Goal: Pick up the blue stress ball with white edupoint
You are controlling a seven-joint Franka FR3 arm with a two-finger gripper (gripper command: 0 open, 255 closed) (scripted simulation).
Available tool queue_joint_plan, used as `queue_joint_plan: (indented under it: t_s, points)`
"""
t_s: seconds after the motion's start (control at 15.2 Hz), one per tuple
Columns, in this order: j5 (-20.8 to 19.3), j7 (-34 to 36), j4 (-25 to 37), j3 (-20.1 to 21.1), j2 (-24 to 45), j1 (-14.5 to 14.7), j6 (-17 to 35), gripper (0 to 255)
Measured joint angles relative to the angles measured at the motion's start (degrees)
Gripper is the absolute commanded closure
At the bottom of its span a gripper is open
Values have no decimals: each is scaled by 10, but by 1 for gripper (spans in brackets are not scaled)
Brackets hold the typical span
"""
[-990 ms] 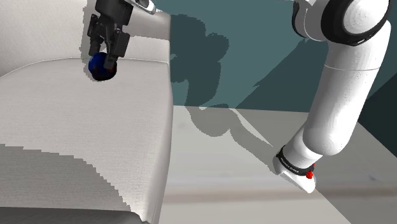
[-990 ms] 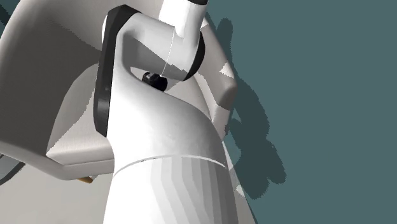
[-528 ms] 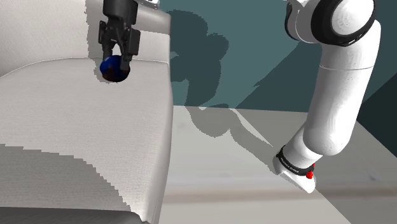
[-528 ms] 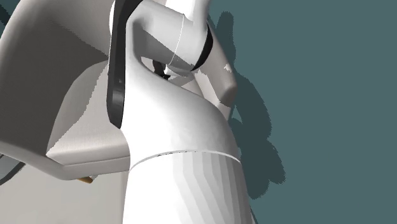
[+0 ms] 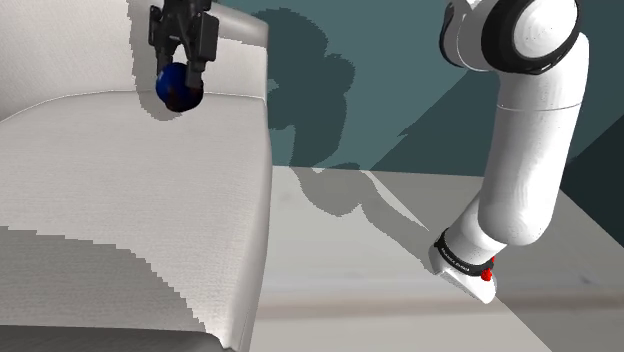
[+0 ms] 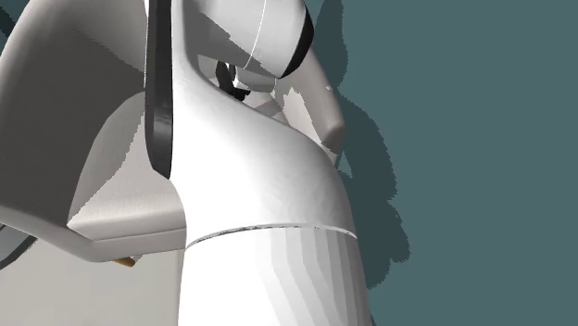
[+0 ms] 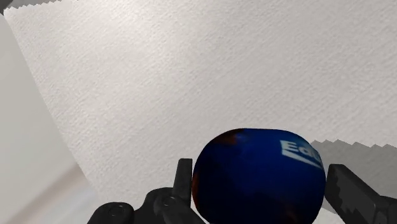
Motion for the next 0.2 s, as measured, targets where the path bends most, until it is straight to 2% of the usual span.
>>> queue_joint_plan:
  t_s: [0.2]
  points:
    - [-7, 8, 34, -1, 11, 9, -22, 255]
